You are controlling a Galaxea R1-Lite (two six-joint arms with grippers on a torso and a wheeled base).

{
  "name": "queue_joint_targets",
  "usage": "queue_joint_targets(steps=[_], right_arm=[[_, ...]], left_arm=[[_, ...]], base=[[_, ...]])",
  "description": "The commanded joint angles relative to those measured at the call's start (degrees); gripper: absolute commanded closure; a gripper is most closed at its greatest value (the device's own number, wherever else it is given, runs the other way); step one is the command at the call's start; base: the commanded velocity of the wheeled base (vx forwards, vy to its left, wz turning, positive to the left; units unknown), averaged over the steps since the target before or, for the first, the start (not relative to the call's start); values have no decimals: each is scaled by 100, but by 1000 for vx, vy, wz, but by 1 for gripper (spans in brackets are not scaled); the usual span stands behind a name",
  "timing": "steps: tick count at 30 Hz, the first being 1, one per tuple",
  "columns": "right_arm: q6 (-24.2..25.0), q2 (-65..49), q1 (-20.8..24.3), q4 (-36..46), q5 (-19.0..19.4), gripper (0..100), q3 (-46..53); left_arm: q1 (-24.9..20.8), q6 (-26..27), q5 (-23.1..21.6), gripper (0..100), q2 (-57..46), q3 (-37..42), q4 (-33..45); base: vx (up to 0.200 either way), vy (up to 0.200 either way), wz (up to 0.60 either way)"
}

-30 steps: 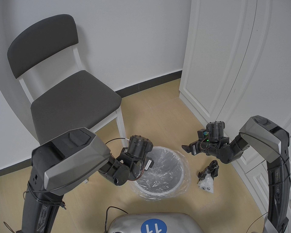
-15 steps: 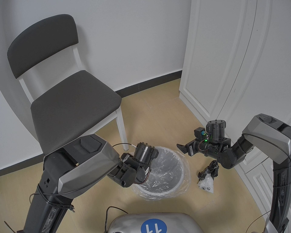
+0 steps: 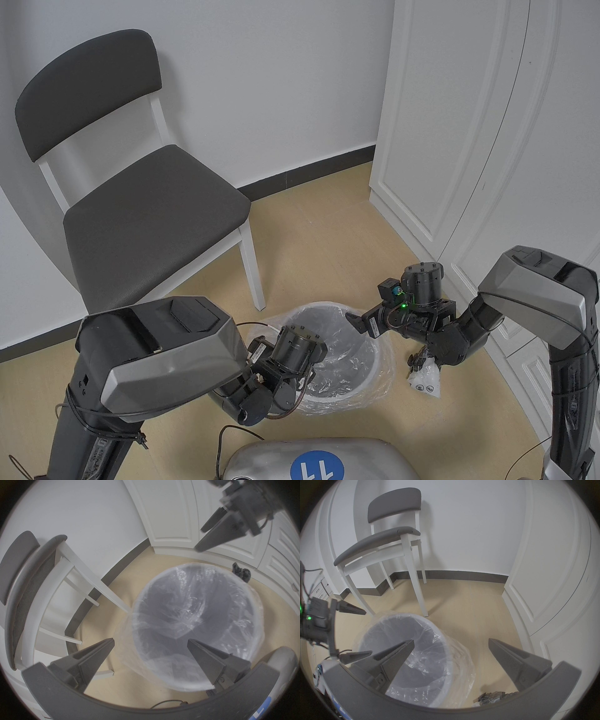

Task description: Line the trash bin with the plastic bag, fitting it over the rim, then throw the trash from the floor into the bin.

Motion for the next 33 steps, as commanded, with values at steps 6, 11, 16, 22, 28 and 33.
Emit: queue_joint_targets(steps=[6, 11, 16, 22, 28, 33], right_arm=[[110, 907, 371, -472, -125, 0, -408], [541, 1100, 590, -472, -380, 0, -733], [629, 1346, 643, -455, -459, 0, -918], [567, 1434, 643, -411, -512, 0, -830], [137, 1382, 617, -420, -521, 0, -549], [-224, 1092, 582, -490, -521, 0, -215]], left_arm=[[-354, -368, 3, 0, -208, 624, -201], [-380, -421, 3, 0, -200, 738, -183], [-468, -509, 3, 0, -226, 853, -210], [-503, -509, 3, 0, -402, 826, -175], [-494, -500, 3, 0, -727, 853, -139], [-450, -509, 3, 0, -736, 826, -148]], base=[[0, 0, 0], [0, 0, 0], [0, 0, 0], [0, 0, 0], [0, 0, 0], [0, 0, 0]])
